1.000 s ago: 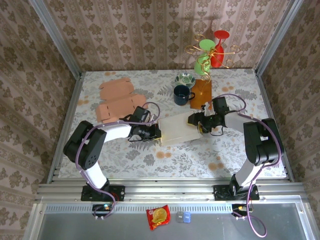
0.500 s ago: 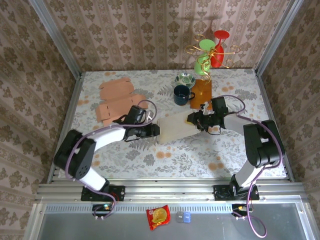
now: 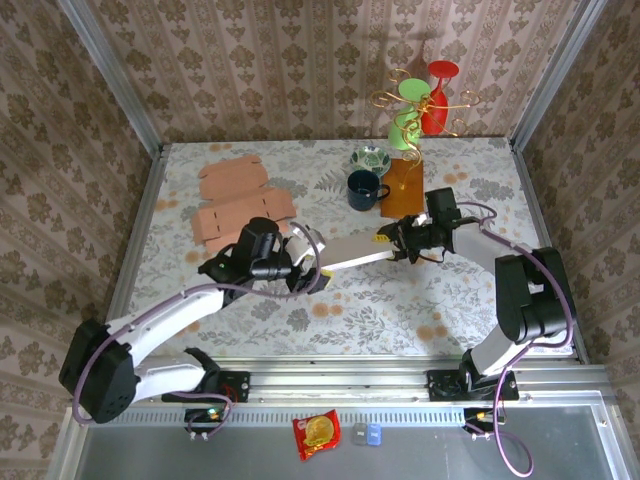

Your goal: Fold the paper box

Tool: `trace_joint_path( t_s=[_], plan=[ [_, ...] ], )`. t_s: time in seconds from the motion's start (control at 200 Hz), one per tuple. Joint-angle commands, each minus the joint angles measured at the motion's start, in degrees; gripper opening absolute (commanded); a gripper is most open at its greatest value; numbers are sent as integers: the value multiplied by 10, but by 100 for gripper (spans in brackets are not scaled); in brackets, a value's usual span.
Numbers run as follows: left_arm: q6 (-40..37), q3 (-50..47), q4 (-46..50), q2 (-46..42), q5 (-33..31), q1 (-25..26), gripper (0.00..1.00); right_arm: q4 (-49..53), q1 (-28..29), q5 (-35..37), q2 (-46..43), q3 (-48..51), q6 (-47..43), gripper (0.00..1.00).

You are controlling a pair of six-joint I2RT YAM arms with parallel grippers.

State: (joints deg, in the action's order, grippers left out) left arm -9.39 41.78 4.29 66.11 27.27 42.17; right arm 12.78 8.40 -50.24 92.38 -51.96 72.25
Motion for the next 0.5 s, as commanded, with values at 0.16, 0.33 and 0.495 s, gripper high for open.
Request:
trace_joint_path(
  t_s=[0.16, 0.33, 0.495],
  plan=[
    [-179, 7, 74, 27, -75, 24, 74, 67, -2, -39, -31, 17, 148, 30],
    [-190, 12, 48, 63, -165, 42, 75, 96, -2, -46, -29, 22, 145, 30],
    [-188, 14, 24, 80, -174, 45, 74, 93, -2, -52, -26, 38, 145, 30]
  ],
)
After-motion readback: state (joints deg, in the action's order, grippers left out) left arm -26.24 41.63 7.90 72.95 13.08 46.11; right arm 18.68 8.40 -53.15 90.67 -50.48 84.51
